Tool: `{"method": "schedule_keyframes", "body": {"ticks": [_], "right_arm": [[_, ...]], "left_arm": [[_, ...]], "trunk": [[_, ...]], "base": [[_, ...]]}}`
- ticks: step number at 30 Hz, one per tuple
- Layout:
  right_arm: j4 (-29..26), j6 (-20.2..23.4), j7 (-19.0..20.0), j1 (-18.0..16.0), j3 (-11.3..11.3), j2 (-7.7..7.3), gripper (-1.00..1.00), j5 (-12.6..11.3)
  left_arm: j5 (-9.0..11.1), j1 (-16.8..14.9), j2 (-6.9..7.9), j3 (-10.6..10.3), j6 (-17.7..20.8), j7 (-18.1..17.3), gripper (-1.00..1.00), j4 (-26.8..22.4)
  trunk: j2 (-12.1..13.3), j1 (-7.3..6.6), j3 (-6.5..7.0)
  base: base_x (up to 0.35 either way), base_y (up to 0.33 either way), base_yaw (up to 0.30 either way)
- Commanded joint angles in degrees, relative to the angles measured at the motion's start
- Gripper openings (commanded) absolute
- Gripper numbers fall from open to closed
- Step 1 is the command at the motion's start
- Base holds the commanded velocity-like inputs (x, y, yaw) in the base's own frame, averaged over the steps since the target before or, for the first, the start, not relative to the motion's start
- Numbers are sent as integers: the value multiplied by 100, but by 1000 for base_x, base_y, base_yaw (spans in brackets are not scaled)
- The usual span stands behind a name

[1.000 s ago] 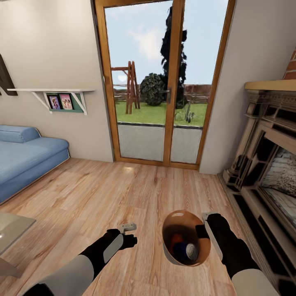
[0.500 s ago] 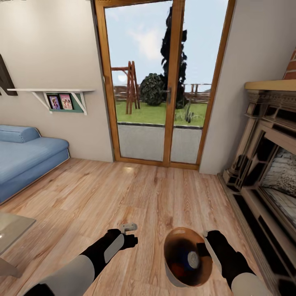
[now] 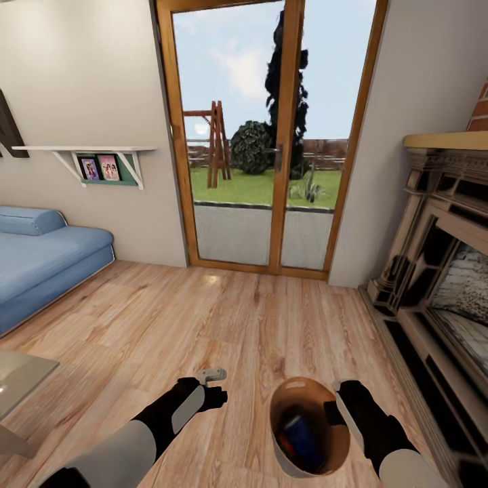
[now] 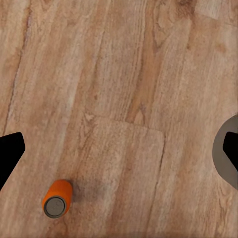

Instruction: Put the three can of soda from the living room inside the tash can in the kitchen.

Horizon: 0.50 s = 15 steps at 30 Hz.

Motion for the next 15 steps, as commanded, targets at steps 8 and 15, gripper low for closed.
{"method": "schedule_keyframes", "body": {"ticks": [8, 15], "right_arm": [[-651, 1116, 37, -309, -13, -17, -100, -72], [-1366, 1116, 33, -399, -32, -50, -100, -75]], "left_arm": [[0, 0, 0, 0, 0, -8, 100, 0], [0, 0, 0, 0, 0, -9, 100, 0]], "trunk": [[0, 0, 1], [0, 0, 1]], "base": [[0, 0, 0], [0, 0, 0]]}}
